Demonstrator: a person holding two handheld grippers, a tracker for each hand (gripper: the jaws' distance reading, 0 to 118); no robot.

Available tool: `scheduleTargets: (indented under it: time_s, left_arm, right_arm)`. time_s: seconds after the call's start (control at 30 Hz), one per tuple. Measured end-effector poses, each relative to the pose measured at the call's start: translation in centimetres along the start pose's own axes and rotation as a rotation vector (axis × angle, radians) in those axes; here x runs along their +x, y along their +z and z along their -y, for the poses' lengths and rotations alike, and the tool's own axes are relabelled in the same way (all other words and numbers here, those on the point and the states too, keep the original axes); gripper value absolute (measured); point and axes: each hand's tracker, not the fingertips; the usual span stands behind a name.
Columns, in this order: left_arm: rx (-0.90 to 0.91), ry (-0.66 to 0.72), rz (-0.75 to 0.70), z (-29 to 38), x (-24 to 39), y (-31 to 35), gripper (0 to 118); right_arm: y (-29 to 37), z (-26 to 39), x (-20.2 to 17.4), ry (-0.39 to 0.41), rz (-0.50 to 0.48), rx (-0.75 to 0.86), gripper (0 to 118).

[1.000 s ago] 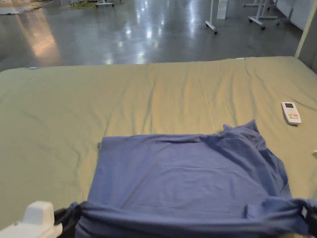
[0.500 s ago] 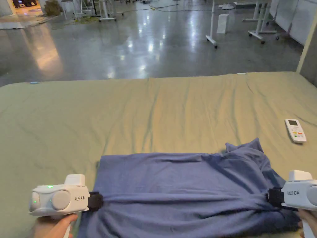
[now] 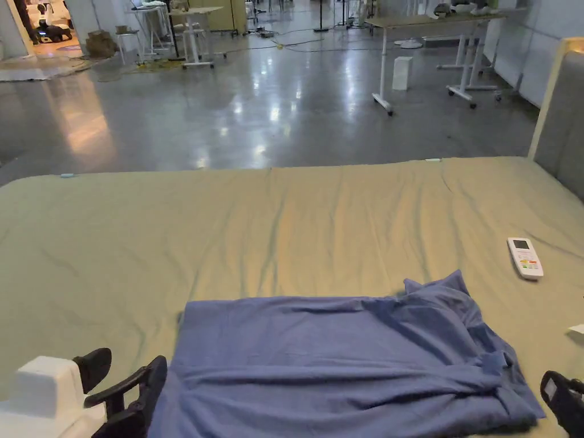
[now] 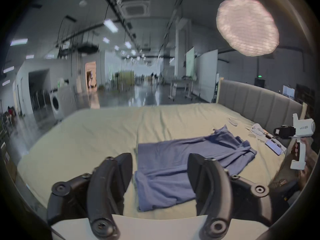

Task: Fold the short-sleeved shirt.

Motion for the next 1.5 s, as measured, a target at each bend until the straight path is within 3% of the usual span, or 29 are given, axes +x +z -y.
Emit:
scheduleTargets:
  time_s: [0.1,0.2,0.23,0.27,0.33,0.5,0.63,0.77,0.87,0.9,0.93,0.97,1.0,1.13,1.23,1.37,1.4,1.5]
  left_arm:
    - [0.020,-0.055,-0.026,0.4,2.1,3.8,42]
    - [0.005,-0.080,-0.035,1.4,3.3,6.1,25]
    - [0.004,-0.090,-0.031,1.8,3.5,6.5,14]
    - [0.003,-0.093,-0.031,2.2,3.7,6.9,12]
    - [-0.026,-0.081,0.018,2.7,3.8,7.4,0]
    - [-0.047,-0.051,0.013,2.7,3.8,7.1,0]
    - [-0.075,-0.021,0.006,2.8,2.9,5.5,0]
    - [-0.167,0.128,0.030,3.5,0.7,2.1,0]
    - [-0.198,0.234,0.097,5.3,-1.7,-1.4,11]
    - [-0.237,0.246,0.095,6.4,-2.6,-3.0,22]
    - [-0.281,0.260,0.090,7.3,-3.2,-4.6,57]
    - [-0.332,0.279,0.077,8.3,-3.7,-6.3,81]
    - [-0.369,0.277,0.050,9.3,-4.2,-7.7,90]
    - [-0.499,0.195,-0.004,12.3,-4.7,-12.1,88]
    - [-0.562,0.263,-0.007,14.3,-5.3,-14.4,78]
    - [-0.549,0.211,-0.032,13.4,-4.1,-15.0,71]
    - [-0.547,0.186,-0.035,13.3,-3.9,-15.2,62]
    - [-0.568,0.102,-0.014,12.6,-3.0,-15.1,19]
  right_arm:
    - [3.6,1.4,-2.6,0.120,-0.016,0.052,62]
    - [5.4,2.9,-4.4,0.160,-0.028,0.081,35]
    - [5.9,3.1,-4.8,0.150,-0.036,0.076,19]
    - [6.1,3.2,-5.3,0.139,-0.058,0.055,9]
    - [6.5,3.7,-5.9,0.127,-0.072,0.037,0]
    - [6.6,3.8,-6.3,0.157,-0.087,0.025,0]
    - [6.0,3.5,-5.9,0.130,-0.095,0.025,0]
    - [5.6,3.8,-5.4,0.098,-0.106,0.006,0]
    - [5.2,4.5,-5.1,0.087,-0.103,-0.026,0]
    - [5.0,4.7,-5.0,0.082,-0.097,-0.038,0]
    - [5.0,5.0,-4.9,0.075,-0.091,-0.050,0]
    - [4.8,5.3,-4.7,0.065,-0.086,-0.064,0]
    - [4.7,5.5,-4.6,0.056,-0.082,-0.074,0]
    - [4.9,6.0,-4.6,0.048,-0.066,-0.099,0]
    - [4.9,6.4,-4.3,0.048,-0.056,-0.124,0]
    - [5.0,6.7,-4.0,0.045,-0.038,-0.138,0]
    - [5.0,6.8,-3.9,0.040,-0.035,-0.141,0]
    - [4.6,7.0,-3.6,0.022,-0.037,-0.151,0]
